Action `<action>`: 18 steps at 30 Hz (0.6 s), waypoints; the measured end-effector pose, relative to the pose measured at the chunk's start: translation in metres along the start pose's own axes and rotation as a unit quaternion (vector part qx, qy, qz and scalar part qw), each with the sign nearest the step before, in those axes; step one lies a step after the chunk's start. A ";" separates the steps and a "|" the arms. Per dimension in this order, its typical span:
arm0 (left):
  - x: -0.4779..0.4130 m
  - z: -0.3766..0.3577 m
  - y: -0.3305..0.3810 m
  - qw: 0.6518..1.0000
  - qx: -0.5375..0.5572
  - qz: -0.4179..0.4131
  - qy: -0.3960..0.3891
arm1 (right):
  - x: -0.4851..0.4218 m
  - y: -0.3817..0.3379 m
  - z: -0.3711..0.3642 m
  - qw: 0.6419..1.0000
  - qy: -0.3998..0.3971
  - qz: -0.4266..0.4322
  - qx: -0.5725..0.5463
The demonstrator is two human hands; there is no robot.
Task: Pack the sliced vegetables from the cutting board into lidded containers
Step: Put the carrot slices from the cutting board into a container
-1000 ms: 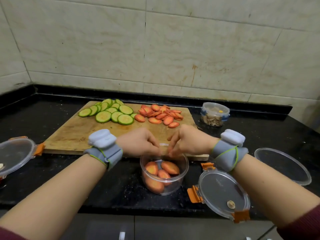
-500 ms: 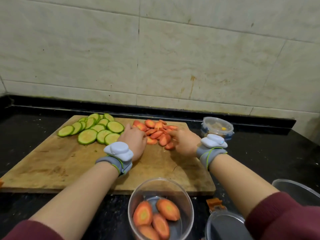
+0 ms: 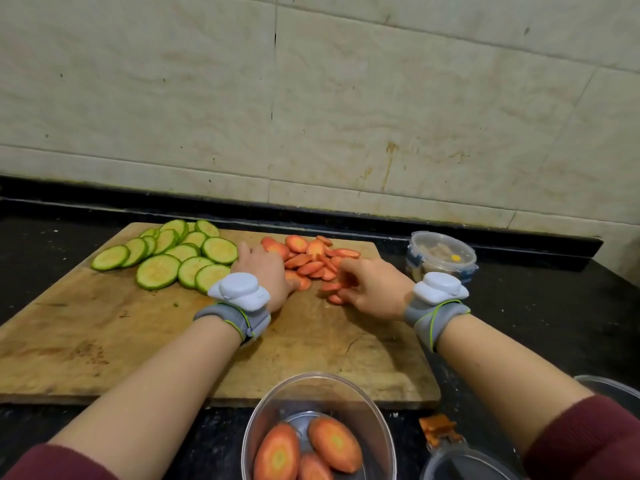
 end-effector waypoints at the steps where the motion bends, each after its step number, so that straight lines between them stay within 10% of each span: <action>1: 0.001 0.003 -0.001 1.000 0.025 0.001 -0.003 | 0.001 -0.004 0.001 1.000 0.001 0.013 0.007; 18: 0.060 0.026 -0.038 0.927 0.372 -0.014 -0.048 | 0.012 -0.027 -0.003 0.997 -0.007 -0.066 0.027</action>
Point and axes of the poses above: each hand's wrist, its own x-axis away from the middle knuckle, its own z-axis out of the back of the hand, y = z × x, the point moved 10 cm from there along -x, towards the middle knuckle, and after that the axes turned 10 degrees about z, right-handed, at the moved point
